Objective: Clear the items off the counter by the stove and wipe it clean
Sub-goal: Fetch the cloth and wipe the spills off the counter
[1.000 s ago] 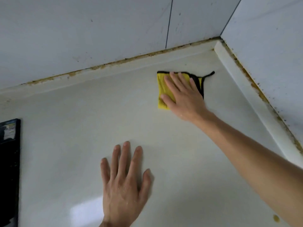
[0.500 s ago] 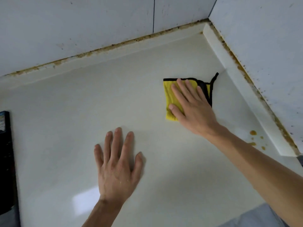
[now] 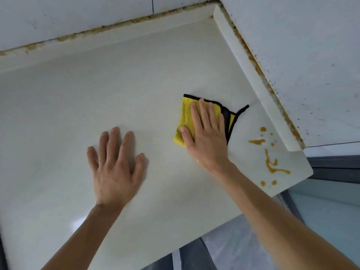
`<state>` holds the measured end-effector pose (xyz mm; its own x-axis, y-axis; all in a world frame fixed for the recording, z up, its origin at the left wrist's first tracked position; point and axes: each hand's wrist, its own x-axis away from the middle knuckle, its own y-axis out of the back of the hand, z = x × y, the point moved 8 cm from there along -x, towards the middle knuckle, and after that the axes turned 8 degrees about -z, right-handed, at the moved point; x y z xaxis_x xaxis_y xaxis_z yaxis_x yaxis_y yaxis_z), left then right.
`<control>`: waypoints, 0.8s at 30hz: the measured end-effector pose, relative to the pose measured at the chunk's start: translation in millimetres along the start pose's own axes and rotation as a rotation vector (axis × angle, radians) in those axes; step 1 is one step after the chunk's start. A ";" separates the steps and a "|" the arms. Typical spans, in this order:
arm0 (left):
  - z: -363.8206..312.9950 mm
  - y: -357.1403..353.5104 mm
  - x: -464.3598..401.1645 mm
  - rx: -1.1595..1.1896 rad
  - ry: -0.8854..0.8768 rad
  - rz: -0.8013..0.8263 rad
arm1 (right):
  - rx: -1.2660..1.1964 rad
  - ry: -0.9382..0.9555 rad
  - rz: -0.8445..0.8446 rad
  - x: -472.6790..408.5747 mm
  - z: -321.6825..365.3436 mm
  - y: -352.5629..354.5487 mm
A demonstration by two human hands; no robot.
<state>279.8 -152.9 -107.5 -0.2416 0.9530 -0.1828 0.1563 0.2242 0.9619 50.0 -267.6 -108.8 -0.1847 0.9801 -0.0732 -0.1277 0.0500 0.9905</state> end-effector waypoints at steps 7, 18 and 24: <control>-0.8 2.4 1.3 0.039 0.034 0.000 | -0.097 -0.072 0.026 21.5 4.0 18.3; 0.8 0.4 1.3 0.041 0.037 -0.005 | -0.259 0.029 0.072 -47.5 -14.4 39.9; 2.0 -2.6 1.3 0.041 0.035 -0.005 | -0.293 0.165 -0.099 -32.7 -8.3 61.2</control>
<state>281.0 -151.8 -110.8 -0.2760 0.9442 -0.1797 0.1944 0.2380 0.9516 40.2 -298.2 -46.7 -0.3090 0.9279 -0.2087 -0.4229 0.0625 0.9040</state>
